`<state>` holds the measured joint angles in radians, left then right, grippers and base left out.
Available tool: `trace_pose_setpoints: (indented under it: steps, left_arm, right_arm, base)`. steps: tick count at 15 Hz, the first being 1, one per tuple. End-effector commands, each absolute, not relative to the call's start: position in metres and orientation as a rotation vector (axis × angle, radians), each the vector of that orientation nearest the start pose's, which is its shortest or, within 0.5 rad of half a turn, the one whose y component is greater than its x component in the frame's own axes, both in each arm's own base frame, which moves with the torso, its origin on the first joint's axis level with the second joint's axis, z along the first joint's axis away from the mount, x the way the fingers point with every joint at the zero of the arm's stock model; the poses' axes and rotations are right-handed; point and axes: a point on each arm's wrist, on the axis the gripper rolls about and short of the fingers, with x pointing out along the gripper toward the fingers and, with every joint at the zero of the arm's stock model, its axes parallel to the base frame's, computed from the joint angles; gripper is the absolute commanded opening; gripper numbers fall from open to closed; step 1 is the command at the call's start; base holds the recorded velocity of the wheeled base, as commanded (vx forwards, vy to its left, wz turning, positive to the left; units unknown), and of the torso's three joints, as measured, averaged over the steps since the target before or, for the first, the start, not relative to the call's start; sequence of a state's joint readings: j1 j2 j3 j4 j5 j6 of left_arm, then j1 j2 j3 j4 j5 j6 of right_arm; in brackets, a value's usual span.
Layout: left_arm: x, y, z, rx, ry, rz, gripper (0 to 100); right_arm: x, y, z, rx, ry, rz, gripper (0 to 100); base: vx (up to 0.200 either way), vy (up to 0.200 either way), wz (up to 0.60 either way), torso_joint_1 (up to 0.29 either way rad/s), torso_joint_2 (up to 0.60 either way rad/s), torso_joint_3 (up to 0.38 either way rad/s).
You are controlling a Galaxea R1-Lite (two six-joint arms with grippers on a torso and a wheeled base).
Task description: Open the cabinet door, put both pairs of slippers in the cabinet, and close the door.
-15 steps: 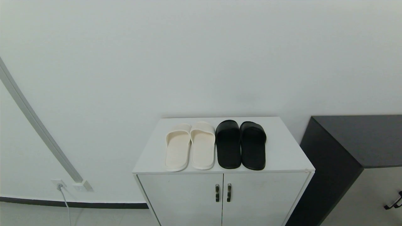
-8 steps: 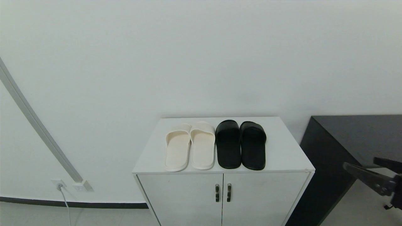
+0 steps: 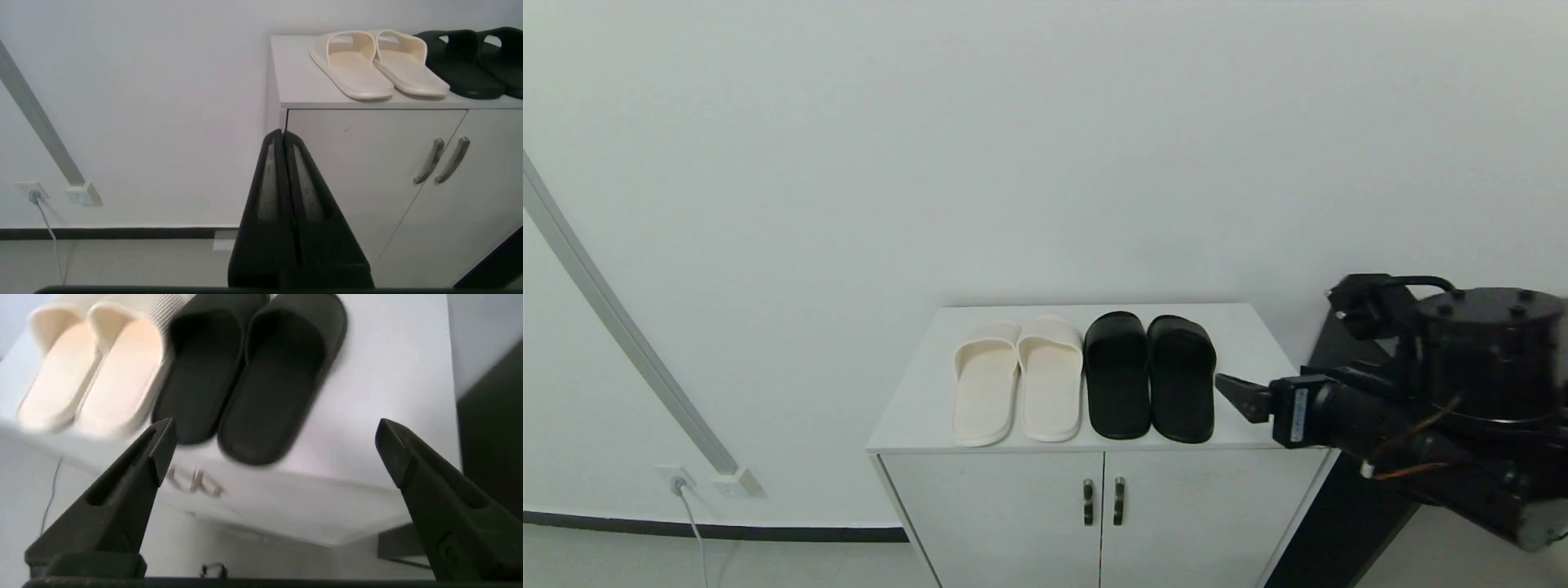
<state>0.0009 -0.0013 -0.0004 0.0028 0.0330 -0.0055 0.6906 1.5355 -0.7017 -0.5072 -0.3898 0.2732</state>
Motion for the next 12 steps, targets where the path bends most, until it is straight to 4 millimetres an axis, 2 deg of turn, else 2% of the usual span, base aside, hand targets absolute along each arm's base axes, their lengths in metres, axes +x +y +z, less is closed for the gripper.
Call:
trace_pose_setpoints:
  steps: [1,3,5,12]
  left_arm:
    - [-0.023,0.001,0.075,-0.005,0.003,0.035,0]
    - [-0.023,0.001,0.075,-0.006,0.003,0.035,0]
    - [-0.023,0.001,0.075,-0.005,0.003,0.035,0]
    - [-0.023,0.001,0.075,-0.006,0.003,0.035,0]
  right_arm:
    - [0.235,0.199,0.17,0.085,0.356,0.211,100]
    - [0.246,0.212,0.166,0.077,0.343,0.173,100]
    - [0.267,0.232,0.157,0.08,0.324,0.093,100]
    - [0.309,0.266,0.122,0.057,0.332,0.038,100]
  base:
    - [0.0,0.0,0.0,0.0,0.0,0.0]
    - [0.0,0.0,0.0,0.0,0.0,0.0]
    - [0.0,0.0,0.0,0.0,0.0,0.0]
    - [0.0,0.0,0.0,0.0,0.0,0.0]
